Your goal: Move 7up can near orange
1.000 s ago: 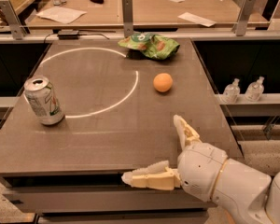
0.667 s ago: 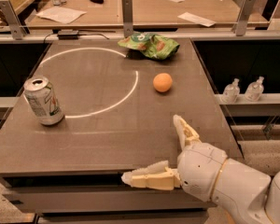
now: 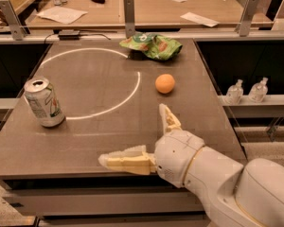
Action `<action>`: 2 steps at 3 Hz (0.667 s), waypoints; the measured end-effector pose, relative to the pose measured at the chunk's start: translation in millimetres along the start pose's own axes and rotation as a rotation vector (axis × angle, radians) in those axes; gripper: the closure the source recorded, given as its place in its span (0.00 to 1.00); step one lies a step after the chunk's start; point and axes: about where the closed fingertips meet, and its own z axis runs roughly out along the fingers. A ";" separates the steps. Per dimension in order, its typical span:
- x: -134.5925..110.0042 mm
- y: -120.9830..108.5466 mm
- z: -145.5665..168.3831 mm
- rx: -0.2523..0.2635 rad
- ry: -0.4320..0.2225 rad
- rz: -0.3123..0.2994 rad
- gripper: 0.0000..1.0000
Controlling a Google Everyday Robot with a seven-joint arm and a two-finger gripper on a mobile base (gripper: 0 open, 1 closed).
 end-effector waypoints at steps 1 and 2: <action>-2.6 23.2 36.4 -0.039 0.012 0.008 0.00; -8.3 42.5 64.7 -0.080 0.001 0.029 0.00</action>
Offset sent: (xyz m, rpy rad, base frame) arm 0.0241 0.1230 -0.0043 0.0711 0.0481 0.1203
